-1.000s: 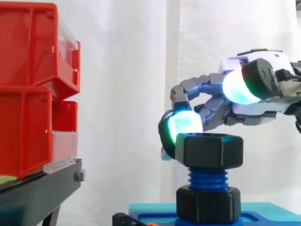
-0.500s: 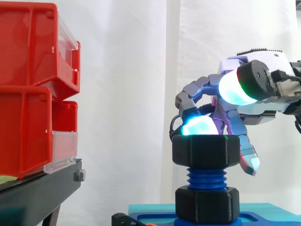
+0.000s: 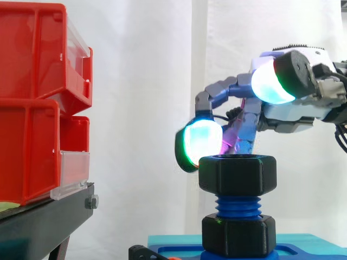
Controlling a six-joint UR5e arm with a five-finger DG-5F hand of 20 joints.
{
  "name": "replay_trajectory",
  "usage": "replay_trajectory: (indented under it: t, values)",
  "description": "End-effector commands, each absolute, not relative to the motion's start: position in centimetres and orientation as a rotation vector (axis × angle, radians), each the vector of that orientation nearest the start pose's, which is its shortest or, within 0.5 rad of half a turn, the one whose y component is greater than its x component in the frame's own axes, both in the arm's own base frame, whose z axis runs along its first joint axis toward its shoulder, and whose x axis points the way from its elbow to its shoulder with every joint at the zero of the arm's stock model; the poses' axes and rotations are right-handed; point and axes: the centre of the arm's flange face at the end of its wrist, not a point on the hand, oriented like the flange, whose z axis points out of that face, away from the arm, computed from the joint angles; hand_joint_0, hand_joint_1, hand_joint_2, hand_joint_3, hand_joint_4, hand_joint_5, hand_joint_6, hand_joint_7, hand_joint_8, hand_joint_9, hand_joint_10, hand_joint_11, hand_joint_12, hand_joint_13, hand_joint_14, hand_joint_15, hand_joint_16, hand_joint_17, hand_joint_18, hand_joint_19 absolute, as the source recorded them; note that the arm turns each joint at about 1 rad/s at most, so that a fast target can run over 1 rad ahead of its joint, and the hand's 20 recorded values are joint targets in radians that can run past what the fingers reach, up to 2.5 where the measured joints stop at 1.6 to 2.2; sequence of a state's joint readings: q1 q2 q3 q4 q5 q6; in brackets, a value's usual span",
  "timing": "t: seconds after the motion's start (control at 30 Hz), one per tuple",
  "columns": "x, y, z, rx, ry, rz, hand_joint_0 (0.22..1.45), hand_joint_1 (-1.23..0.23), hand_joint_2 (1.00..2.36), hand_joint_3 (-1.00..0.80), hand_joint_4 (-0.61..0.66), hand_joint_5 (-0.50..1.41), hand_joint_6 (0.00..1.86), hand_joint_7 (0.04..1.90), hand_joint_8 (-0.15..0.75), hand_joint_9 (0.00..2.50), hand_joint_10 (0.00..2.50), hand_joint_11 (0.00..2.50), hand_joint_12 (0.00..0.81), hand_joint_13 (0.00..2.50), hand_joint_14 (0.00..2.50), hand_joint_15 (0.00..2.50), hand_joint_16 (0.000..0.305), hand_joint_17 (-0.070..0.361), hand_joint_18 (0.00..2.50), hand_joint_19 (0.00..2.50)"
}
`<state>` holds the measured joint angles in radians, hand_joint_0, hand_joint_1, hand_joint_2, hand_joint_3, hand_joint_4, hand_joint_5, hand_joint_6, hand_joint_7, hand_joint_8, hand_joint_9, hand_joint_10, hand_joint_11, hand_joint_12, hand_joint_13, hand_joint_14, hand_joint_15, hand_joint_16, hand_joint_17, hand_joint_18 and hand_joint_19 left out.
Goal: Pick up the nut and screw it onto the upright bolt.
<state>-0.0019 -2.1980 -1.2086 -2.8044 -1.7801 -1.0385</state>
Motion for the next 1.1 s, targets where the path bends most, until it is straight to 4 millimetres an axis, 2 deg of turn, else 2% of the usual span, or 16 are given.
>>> replay_trajectory:
  t: [0.0,0.33,0.43,0.53,0.63,0.73,1.07]
  values:
    - [73.3,-11.7,31.6,0.225,1.500,0.587,0.48,-0.33,1.00,-0.50,0.20,-0.13,0.50,0.85,0.235,1.09,0.00,0.00,0.252,0.77,0.00,0.00,0.022,0.048,0.45,0.00]
    - [73.3,-11.6,31.5,0.222,1.500,0.586,0.46,-0.32,1.00,-0.50,0.12,-0.18,0.50,0.66,0.213,0.69,0.00,0.00,0.284,0.53,0.00,0.00,0.032,0.072,0.19,0.00]
    - [73.4,-11.2,31.5,0.222,1.503,0.587,0.45,-0.30,1.00,-0.50,0.09,-0.20,0.50,0.61,0.200,0.53,0.00,0.00,0.296,0.38,0.00,0.00,0.034,0.077,0.01,0.00]
    - [73.4,-10.7,31.5,0.219,1.504,0.591,0.44,-0.28,1.00,-0.50,0.06,-0.21,0.50,0.57,0.181,0.36,0.00,0.00,0.310,0.22,0.00,0.00,0.038,0.085,0.00,0.00]
    - [73.8,-10.0,30.4,0.221,1.518,0.598,0.43,-0.24,1.00,-0.50,0.03,-0.24,0.50,0.55,0.148,0.13,0.00,0.00,0.314,0.02,0.00,0.00,0.042,0.095,0.00,0.00]
    - [74.1,-9.8,29.0,0.225,1.535,0.601,0.43,-0.22,1.00,-0.50,0.00,-0.26,0.50,0.55,0.126,0.00,0.00,0.00,0.316,0.00,0.00,0.00,0.044,0.100,0.00,0.00]
    - [74.0,-9.0,28.7,0.235,1.559,0.619,0.42,-0.20,1.00,-0.50,-0.03,-0.28,0.50,0.55,0.119,0.00,0.00,0.00,0.318,0.00,0.00,0.00,0.047,0.105,0.00,0.00]
